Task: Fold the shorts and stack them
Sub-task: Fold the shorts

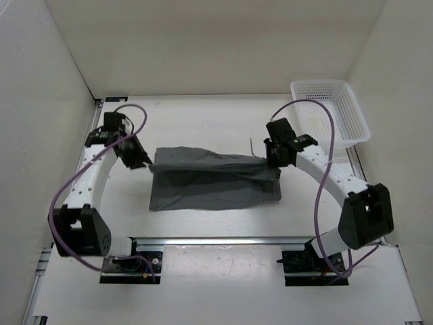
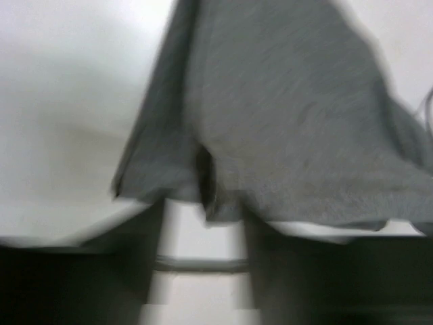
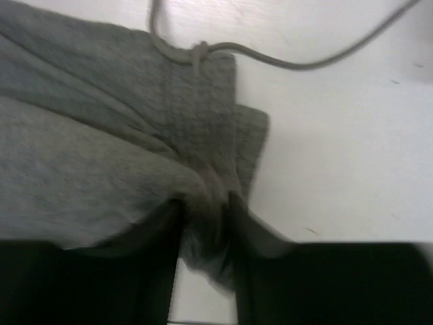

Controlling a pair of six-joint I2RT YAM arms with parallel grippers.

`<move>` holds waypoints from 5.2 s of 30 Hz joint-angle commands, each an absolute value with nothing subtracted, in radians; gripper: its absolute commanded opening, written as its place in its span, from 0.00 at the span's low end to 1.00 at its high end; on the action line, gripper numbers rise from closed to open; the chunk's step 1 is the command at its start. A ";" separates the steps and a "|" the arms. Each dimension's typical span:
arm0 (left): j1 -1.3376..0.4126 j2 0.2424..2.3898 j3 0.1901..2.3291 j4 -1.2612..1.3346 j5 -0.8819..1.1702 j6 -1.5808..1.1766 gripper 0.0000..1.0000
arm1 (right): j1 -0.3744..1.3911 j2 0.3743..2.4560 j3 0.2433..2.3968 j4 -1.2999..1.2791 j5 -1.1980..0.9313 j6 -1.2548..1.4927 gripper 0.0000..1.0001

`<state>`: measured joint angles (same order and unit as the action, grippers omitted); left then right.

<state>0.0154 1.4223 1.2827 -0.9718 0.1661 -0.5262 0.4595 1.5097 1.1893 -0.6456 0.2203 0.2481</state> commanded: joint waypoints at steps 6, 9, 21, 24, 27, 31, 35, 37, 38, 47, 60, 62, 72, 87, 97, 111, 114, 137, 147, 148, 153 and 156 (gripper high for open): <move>0.018 1.204 1.017 -1.023 0.115 -0.546 0.85 | 0.498 1.316 1.023 -0.753 0.367 0.380 0.84; 0.018 1.233 1.060 -1.023 0.106 -0.555 0.85 | 0.546 1.296 1.051 -0.785 0.357 0.393 0.85; -0.077 1.385 1.017 -0.954 0.198 -0.597 0.53 | 0.641 1.108 0.937 -0.862 0.344 0.571 0.04; -0.123 1.456 1.006 -0.917 0.209 -0.617 0.80 | 0.641 1.108 0.904 -0.853 0.301 0.629 0.04; -0.143 1.519 0.983 -0.879 0.189 -0.637 0.80 | 0.641 1.108 0.894 -0.853 0.291 0.663 0.05; -0.143 1.565 0.983 -0.854 0.158 -0.637 0.64 | 0.641 1.108 0.914 -0.853 0.304 0.663 0.08; -0.153 1.618 0.983 -0.842 0.149 -0.637 0.53 | 0.641 1.108 0.923 -0.862 0.327 0.654 0.09; -0.164 1.630 0.983 -0.833 0.149 -0.637 0.53 | 0.641 1.108 0.923 -0.871 0.336 0.653 0.09; -0.164 1.640 0.974 -0.824 0.140 -0.637 0.53 | 0.641 1.108 0.933 -0.871 0.336 0.653 0.09; -0.183 1.658 0.974 -0.824 0.140 -0.618 0.23 | 0.611 1.158 0.962 -0.862 0.231 0.664 0.42; -0.183 1.437 1.084 -0.951 0.146 -0.618 0.10 | 0.286 1.160 0.847 -0.595 -0.317 0.911 0.61; -0.183 1.416 1.104 -0.971 0.146 -0.618 0.10 | 0.235 1.160 0.821 -0.568 -0.392 0.962 0.66; -0.183 1.407 1.144 -0.996 0.137 -0.618 0.10 | 0.044 1.212 0.681 -0.436 -0.578 1.100 0.67; -0.109 1.407 1.292 -1.077 0.146 -0.568 0.10 | 0.025 1.316 0.885 -0.521 -0.450 0.907 0.00; -0.086 1.361 1.149 -1.051 0.179 -0.557 0.10 | 0.067 1.178 0.879 -0.736 -0.322 0.640 0.00; -0.067 1.397 1.083 -1.020 0.144 -0.606 0.88 | 0.181 1.112 0.807 -0.776 -0.223 0.627 0.66; -0.067 1.407 1.121 -1.029 0.117 -0.588 0.88 | 0.140 1.114 0.879 -0.787 -0.164 0.637 0.60; -0.101 1.519 1.164 -0.979 0.130 -0.597 0.71 | 0.252 1.433 0.823 -0.618 -0.094 0.652 0.17; -0.101 1.699 1.298 -0.979 0.017 -0.554 0.85 | 0.166 1.307 0.985 -0.759 0.170 0.534 0.89; -0.101 1.722 1.307 -0.979 0.005 -0.554 0.85 | 0.152 1.324 0.985 -0.747 0.160 0.510 0.92; -0.091 1.787 1.330 -0.937 -0.018 -0.561 0.77 | 0.127 1.472 0.931 -0.703 -0.075 0.430 0.97; -0.091 1.835 1.330 -0.928 0.003 -0.561 0.74 | 0.127 1.482 0.849 -0.605 -0.184 0.439 0.97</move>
<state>-0.0963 1.8389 1.2991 -0.9592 0.0200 -0.5621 0.1249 1.4811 0.9024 -0.6537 -0.0433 0.4763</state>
